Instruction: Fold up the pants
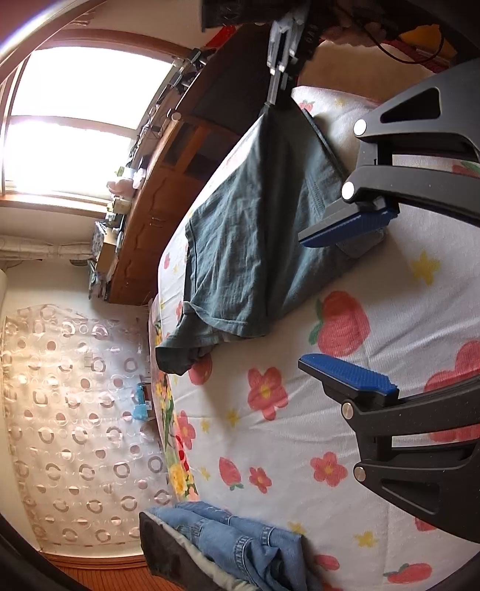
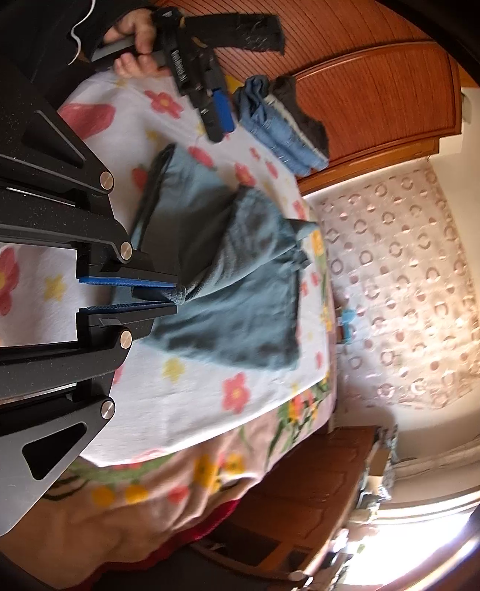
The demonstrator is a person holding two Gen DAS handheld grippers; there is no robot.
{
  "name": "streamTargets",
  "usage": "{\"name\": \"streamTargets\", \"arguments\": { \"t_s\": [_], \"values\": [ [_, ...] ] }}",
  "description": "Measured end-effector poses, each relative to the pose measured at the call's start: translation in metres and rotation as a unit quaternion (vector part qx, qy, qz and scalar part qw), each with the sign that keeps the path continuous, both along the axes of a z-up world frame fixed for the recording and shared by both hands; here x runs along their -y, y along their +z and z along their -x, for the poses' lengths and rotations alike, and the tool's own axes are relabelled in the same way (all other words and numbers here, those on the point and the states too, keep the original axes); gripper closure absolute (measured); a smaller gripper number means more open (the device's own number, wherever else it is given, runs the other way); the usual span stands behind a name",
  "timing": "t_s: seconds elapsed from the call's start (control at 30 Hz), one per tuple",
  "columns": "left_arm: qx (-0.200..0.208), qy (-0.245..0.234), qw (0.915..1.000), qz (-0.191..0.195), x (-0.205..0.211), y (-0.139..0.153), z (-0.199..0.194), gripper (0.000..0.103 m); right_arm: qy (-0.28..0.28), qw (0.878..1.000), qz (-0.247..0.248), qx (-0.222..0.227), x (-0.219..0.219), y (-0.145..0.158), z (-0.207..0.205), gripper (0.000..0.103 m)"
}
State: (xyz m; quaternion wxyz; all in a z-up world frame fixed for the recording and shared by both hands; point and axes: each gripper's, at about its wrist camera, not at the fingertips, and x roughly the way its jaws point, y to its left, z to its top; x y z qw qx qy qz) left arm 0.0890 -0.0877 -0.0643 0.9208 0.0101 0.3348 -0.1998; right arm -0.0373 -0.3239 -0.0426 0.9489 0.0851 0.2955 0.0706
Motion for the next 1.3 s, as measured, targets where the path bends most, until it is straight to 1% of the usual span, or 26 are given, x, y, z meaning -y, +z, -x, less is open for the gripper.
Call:
{"name": "streamTargets", "arguments": {
  "t_s": [0.1, 0.17, 0.23, 0.33, 0.53, 0.63, 0.7, 0.77, 0.9, 0.97, 1.1, 1.3],
  "values": [
    [-0.001, -0.002, 1.0, -0.004, 0.002, -0.001, -0.001, 0.042, -0.003, 1.0, 0.003, -0.02, 0.002, -0.009, -0.006, 0.095],
    [-0.009, -0.006, 0.9999, -0.005, 0.004, -0.003, -0.003, 0.042, -0.004, 1.0, -0.001, -0.023, 0.004, -0.008, -0.01, 0.095],
    [-0.013, -0.012, 0.9998, -0.004, 0.007, -0.004, -0.002, 0.042, -0.003, 1.0, 0.005, -0.029, 0.002, -0.009, -0.012, 0.095],
    [-0.01, -0.011, 0.9999, -0.009, 0.009, -0.006, 0.0, 0.042, -0.005, 0.999, 0.013, -0.031, 0.004, -0.009, -0.007, 0.095],
    [-0.009, -0.008, 0.9998, -0.015, 0.011, -0.005, 0.0, 0.042, -0.011, 1.0, 0.004, -0.026, 0.009, -0.011, -0.005, 0.095],
    [-0.003, -0.005, 0.9999, -0.016, 0.008, -0.001, 0.001, 0.042, -0.015, 1.0, 0.012, -0.025, 0.008, -0.011, -0.004, 0.088],
    [0.0, 0.0, 0.9999, -0.015, 0.003, 0.003, 0.0, 0.042, -0.02, 0.999, 0.017, -0.021, 0.008, -0.009, -0.002, 0.086],
    [0.002, 0.003, 0.9999, -0.013, -0.001, 0.007, 0.0, 0.042, -0.024, 0.999, 0.019, -0.013, 0.009, -0.005, -0.001, 0.078],
    [0.01, 0.013, 0.9997, -0.017, -0.009, 0.016, -0.004, 0.042, -0.028, 0.999, 0.028, 0.0, 0.008, 0.002, -0.004, 0.075],
    [0.014, 0.019, 0.9995, -0.019, -0.013, 0.021, -0.006, 0.042, -0.027, 0.999, 0.031, 0.005, 0.006, 0.006, -0.01, 0.062],
    [0.024, 0.028, 0.9991, -0.02, -0.021, 0.03, -0.01, 0.042, -0.008, 0.999, 0.034, 0.024, -0.004, 0.015, -0.025, 0.061],
    [0.036, 0.04, 0.9984, -0.021, -0.031, 0.039, -0.012, 0.042, 0.031, 0.998, 0.043, 0.029, -0.026, 0.017, -0.059, 0.06]
  ]
}}
